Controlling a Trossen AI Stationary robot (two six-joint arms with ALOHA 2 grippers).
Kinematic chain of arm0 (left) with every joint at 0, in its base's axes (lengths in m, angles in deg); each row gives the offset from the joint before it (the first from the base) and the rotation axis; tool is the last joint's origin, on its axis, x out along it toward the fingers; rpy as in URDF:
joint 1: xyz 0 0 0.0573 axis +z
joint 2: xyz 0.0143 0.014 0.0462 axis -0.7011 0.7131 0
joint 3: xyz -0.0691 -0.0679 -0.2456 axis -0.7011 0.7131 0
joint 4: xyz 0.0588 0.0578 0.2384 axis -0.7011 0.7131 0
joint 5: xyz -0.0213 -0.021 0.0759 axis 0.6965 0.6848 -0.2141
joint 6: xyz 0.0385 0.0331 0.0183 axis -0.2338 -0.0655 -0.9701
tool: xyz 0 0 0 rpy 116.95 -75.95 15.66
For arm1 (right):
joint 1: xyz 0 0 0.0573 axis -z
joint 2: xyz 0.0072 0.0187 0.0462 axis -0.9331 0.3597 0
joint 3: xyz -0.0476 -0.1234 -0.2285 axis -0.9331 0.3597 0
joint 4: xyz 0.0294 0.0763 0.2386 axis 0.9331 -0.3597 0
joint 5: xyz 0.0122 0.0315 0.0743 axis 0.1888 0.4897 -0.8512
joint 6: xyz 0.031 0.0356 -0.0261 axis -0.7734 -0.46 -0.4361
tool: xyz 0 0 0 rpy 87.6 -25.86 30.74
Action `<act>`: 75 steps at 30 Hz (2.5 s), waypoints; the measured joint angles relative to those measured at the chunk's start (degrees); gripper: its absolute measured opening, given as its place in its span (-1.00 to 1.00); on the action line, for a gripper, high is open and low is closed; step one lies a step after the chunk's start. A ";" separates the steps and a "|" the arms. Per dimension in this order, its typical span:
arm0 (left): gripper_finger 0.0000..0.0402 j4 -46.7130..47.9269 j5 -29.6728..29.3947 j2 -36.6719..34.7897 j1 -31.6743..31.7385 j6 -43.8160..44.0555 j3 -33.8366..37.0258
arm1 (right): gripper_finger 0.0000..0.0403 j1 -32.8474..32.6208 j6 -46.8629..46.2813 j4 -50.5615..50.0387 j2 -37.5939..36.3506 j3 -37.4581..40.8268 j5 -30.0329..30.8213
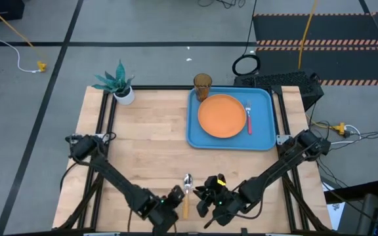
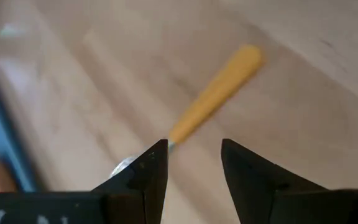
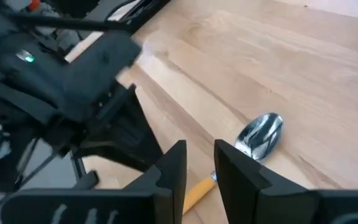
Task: Pick and place plate/cup/fork/spoon on tray
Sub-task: Put the yellow spoon on the blue serving tray to the right of the red fork
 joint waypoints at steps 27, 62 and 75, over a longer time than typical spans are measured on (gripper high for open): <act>-0.23 -14.33 -0.13 1.47 5.75 3.40 1.43 | -0.63 -6.18 -7.58 -11.26 1.40 0.04 7.64; -0.23 -6.71 -12.94 -22.13 1.66 33.71 21.40 | -0.62 0.55 24.57 7.61 15.98 0.09 1.65; -0.23 -6.80 -12.94 -22.08 1.81 33.45 21.40 | -0.52 0.81 22.80 6.52 15.98 0.09 0.05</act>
